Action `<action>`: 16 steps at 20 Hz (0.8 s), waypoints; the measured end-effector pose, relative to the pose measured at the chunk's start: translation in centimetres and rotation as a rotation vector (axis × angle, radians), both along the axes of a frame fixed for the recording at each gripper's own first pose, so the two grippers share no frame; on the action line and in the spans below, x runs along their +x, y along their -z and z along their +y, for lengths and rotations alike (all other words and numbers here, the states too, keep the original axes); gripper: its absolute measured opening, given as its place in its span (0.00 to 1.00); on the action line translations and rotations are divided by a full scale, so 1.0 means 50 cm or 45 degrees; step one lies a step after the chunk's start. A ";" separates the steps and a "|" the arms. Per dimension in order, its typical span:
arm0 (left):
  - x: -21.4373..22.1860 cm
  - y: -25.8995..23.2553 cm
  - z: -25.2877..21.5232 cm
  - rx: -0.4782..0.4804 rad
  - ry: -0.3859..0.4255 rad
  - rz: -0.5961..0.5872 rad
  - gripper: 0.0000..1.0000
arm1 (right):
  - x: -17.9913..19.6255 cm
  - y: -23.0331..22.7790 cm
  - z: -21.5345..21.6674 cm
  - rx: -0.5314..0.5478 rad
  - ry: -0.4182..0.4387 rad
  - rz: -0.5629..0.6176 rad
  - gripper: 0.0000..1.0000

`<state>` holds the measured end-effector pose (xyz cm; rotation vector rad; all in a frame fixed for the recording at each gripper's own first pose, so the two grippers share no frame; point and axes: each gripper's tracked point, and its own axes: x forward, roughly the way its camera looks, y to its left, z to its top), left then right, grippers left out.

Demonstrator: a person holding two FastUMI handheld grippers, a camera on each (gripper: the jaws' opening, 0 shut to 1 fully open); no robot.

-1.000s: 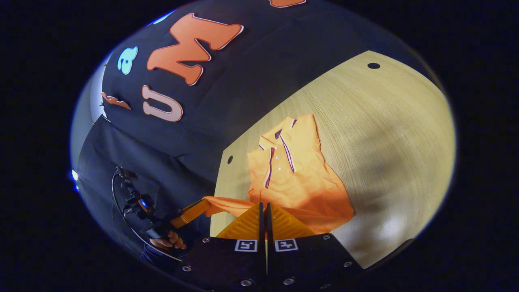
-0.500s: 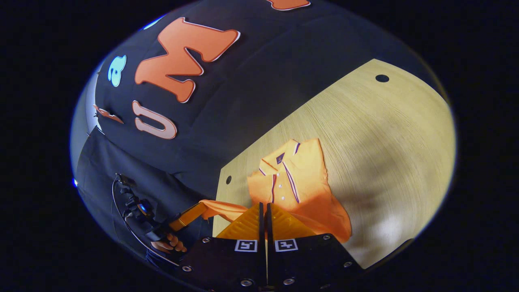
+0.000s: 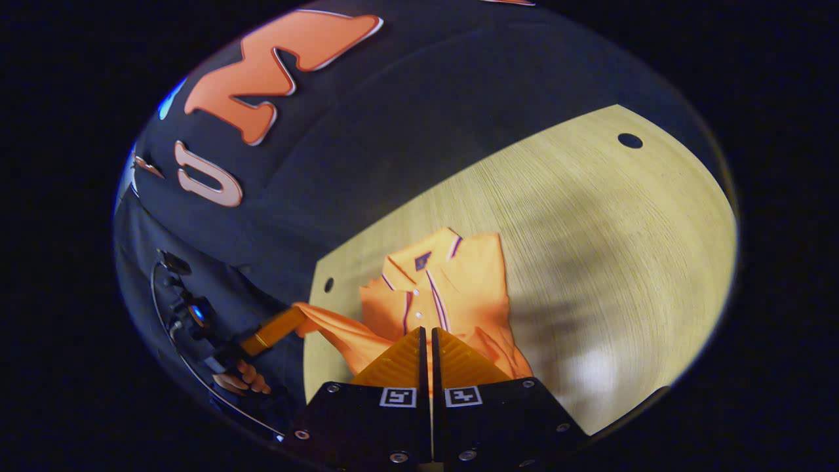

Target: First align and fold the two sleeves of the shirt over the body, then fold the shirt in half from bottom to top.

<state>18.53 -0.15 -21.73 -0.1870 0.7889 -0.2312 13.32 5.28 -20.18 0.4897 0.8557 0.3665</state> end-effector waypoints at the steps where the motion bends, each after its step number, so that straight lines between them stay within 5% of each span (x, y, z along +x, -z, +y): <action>1: 0.003 0.003 -0.002 0.001 0.005 0.002 0.01 | -0.018 0.026 0.007 -0.028 -0.025 0.066 0.01; 6: 0.001 0.015 0.008 0.004 0.009 0.016 0.01 | -0.040 0.083 0.014 -0.123 -0.096 0.136 0.60; 7: 0.001 0.016 0.011 0.002 0.007 0.021 0.01 | -0.043 0.097 0.013 -0.152 -0.109 0.155 0.55; 8: -0.002 0.020 0.014 0.001 0.002 0.026 0.01 | -0.049 0.106 0.010 -0.180 -0.120 0.171 0.72; 11: -0.005 0.029 0.025 -0.001 -0.008 0.039 0.01 | -0.050 0.131 0.026 -0.199 -0.171 0.180 0.72; 12: -0.007 0.034 0.028 -0.001 -0.008 0.046 0.01 | -0.056 0.137 0.029 -0.210 -0.179 0.212 0.53; 13: -0.009 0.036 0.030 -0.003 -0.009 0.051 0.01 | -0.061 0.144 0.024 -0.236 -0.191 0.225 0.52; 16: -0.007 0.043 0.039 -0.006 -0.012 0.056 0.01 | -0.054 0.151 0.019 -0.275 -0.189 0.193 0.21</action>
